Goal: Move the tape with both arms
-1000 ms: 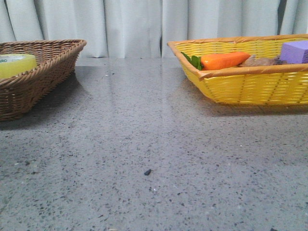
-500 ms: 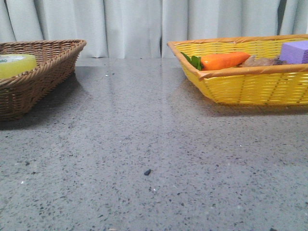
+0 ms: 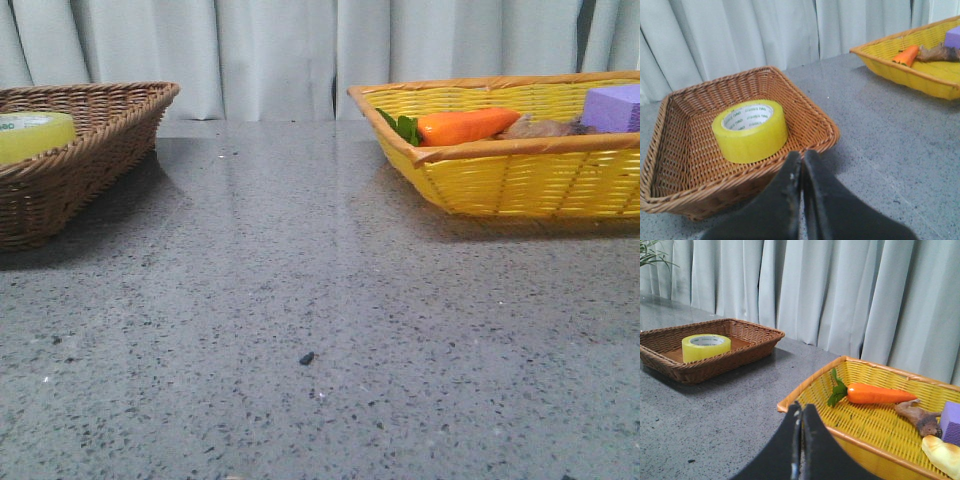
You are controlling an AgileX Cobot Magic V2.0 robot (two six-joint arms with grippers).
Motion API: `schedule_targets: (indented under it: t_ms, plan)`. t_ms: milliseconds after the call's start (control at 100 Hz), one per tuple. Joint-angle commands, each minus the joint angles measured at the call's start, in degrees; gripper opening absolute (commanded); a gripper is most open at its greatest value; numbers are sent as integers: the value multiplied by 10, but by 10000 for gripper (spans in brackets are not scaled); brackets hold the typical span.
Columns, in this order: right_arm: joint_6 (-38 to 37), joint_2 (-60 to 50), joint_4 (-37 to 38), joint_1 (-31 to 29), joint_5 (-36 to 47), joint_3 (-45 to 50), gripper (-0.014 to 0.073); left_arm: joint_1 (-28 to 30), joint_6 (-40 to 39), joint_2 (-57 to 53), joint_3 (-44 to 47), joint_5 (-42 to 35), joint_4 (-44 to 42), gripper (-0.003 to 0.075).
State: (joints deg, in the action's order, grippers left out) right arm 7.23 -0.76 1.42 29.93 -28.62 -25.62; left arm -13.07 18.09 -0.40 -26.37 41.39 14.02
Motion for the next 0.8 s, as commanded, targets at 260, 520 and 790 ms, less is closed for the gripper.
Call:
schedule_targets:
  t_ms: [260,520,790]
  plan:
    - [0,3,8,-5,42,-13,-66,-1,-4,-14,26,-73,12,-21]
    - [0,3,8,-5,41,-13,-66,22,-57,-14,174,-438,-44,-21]
    - [0,3,8,-5,41,-13,-66,102,-210,-14,270,-481,-119,-21]
